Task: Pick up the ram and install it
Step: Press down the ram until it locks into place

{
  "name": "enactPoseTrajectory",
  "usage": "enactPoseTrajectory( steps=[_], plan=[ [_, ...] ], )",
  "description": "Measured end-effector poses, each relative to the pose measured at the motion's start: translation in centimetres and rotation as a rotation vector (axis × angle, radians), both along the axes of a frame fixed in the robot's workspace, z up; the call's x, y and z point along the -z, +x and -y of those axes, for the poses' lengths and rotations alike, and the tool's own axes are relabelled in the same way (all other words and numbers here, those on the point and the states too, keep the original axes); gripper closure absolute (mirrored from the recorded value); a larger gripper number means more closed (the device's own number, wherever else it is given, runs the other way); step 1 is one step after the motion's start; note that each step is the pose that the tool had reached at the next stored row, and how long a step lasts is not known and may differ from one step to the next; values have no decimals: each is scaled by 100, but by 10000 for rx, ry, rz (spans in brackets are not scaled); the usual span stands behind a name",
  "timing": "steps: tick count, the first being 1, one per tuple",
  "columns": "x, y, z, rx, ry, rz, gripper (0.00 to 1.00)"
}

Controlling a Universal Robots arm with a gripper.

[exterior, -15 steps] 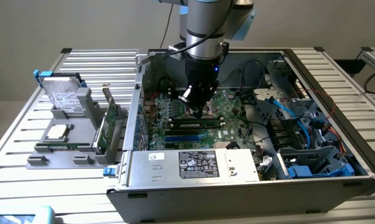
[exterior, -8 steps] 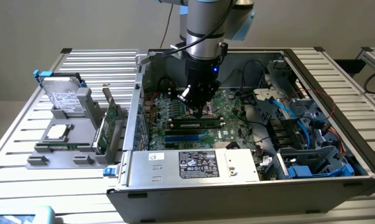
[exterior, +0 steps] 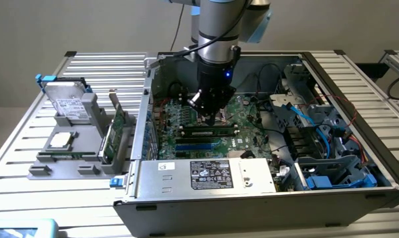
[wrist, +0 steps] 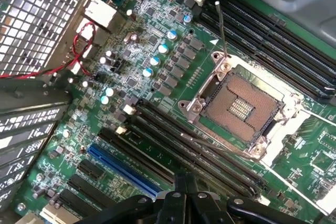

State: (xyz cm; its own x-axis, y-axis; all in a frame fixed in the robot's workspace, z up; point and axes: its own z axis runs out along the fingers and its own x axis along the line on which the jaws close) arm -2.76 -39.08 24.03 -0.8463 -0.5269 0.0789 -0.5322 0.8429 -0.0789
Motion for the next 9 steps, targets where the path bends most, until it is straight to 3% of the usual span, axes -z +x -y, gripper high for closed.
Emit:
enactPoseTrajectory(
  steps=[9],
  plan=[
    [2, 0, 0, 1053, -8, 77, 89]
  ],
)
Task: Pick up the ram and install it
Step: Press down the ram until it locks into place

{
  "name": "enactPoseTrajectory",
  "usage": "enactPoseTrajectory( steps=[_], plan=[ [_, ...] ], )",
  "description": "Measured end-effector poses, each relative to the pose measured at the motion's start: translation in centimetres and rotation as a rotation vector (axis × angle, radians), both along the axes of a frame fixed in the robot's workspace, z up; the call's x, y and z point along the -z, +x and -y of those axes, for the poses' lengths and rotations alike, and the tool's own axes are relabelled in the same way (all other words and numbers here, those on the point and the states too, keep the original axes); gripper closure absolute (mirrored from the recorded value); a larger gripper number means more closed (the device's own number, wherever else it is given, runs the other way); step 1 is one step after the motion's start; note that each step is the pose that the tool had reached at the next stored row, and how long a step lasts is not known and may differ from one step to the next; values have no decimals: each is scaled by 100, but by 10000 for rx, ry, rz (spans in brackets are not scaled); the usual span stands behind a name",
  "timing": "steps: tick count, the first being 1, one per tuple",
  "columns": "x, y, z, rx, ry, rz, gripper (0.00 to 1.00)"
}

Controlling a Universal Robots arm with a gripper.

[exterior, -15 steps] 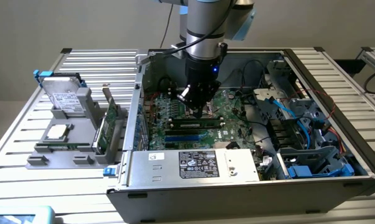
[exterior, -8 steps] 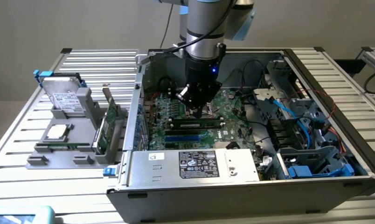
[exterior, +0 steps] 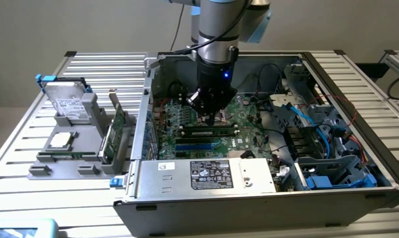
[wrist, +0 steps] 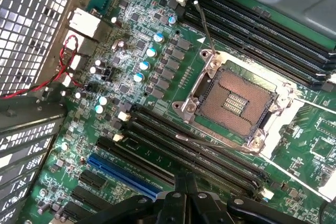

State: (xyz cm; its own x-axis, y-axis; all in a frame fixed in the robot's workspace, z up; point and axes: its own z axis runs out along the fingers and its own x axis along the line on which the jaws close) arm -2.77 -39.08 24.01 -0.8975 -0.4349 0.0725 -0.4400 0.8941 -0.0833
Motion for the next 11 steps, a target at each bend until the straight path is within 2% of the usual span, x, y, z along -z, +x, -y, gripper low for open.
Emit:
enactPoseTrajectory(
  steps=[4, 8, 11],
  plan=[
    [1, 0, 0, 435, -1, 44, 89],
    [1, 1, 0, 721, 2, 170, 89],
    [1, 0, 0, 913, 2, 219, 89]
  ],
)
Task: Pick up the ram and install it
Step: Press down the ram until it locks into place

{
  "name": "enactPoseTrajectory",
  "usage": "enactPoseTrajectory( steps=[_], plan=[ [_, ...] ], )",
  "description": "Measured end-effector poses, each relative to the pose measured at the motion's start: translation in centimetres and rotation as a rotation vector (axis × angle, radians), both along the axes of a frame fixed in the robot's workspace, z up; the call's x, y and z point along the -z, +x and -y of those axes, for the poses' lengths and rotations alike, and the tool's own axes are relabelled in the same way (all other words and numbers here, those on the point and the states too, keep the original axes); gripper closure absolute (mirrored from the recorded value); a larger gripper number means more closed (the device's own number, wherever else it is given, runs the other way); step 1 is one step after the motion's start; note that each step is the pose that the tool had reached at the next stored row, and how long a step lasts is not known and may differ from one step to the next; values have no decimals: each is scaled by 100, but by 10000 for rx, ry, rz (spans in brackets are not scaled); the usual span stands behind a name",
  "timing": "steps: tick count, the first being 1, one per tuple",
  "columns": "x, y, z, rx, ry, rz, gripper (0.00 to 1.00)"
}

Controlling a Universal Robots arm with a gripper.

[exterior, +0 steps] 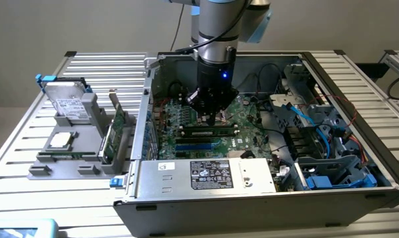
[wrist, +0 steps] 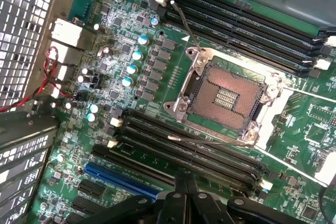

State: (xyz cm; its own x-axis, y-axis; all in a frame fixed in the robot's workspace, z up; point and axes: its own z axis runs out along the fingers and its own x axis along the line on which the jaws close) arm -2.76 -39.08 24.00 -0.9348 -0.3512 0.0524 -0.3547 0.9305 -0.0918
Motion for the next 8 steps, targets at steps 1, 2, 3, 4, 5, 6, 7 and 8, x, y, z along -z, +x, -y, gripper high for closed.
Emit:
enactPoseTrajectory(
  steps=[1, 2, 3, 4, 5, 6, 7, 8],
  plan=[
    [0, 0, 0, 77, -1, 12, 89],
    [0, 0, 0, 146, -1, 21, 89],
    [0, 0, 0, 218, -1, 30, 89],
    [0, 0, 0, 280, -1, 39, 89],
    [0, 0, 0, 339, -1, 47, 89],
    [0, 0, 0, 396, 0, 56, 89],
    [0, 0, 0, 449, -1, 62, 89],
    [0, 0, 0, 501, -2, 69, 89]
  ],
)
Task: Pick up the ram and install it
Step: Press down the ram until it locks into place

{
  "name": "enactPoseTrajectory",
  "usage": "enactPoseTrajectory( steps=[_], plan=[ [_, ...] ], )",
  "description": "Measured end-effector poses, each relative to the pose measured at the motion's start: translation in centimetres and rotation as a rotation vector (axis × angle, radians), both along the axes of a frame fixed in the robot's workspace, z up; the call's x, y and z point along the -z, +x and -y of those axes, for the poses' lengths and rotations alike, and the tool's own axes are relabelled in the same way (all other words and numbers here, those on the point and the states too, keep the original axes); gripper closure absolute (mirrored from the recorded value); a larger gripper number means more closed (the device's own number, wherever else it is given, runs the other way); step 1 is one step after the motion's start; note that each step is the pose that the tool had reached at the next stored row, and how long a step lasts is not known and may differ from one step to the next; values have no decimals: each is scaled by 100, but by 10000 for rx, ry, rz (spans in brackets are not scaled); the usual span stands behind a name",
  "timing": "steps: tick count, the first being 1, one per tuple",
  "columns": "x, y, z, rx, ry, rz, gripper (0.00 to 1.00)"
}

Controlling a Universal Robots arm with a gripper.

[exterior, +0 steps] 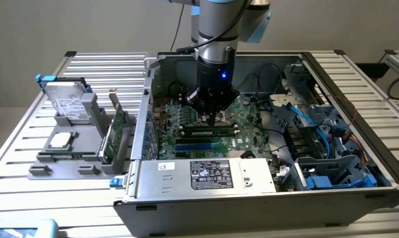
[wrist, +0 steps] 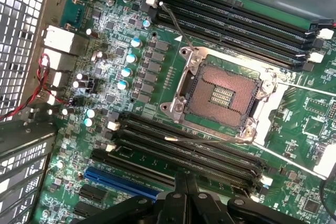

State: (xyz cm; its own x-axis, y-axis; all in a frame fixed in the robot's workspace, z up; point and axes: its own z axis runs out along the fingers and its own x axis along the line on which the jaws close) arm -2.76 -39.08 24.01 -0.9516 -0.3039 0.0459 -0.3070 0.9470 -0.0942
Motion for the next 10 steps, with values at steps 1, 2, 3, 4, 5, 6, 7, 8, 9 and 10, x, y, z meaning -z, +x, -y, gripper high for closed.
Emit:
enactPoseTrajectory(
  steps=[1, 2, 3, 4, 5, 6, 7, 8, 9, 10],
  plan=[
    [-1, 0, 1, 46, -1, 4, 89],
    [-1, -1, 1, 91, -2, 8, 89],
    [-1, -1, 2, 137, -1, 12, 89],
    [0, -1, 3, 180, 0, 17, 89],
    [0, 0, 4, 226, 0, 22, 89],
    [0, 0, 4, 271, 0, 28, 89],
    [0, 0, 4, 324, 0, 37, 89],
    [0, 0, 4, 378, 0, 46, 89],
    [0, 1, 4, 439, 0, 57, 89],
    [0, 0, 4, 510, 1, 66, 89]
  ],
)
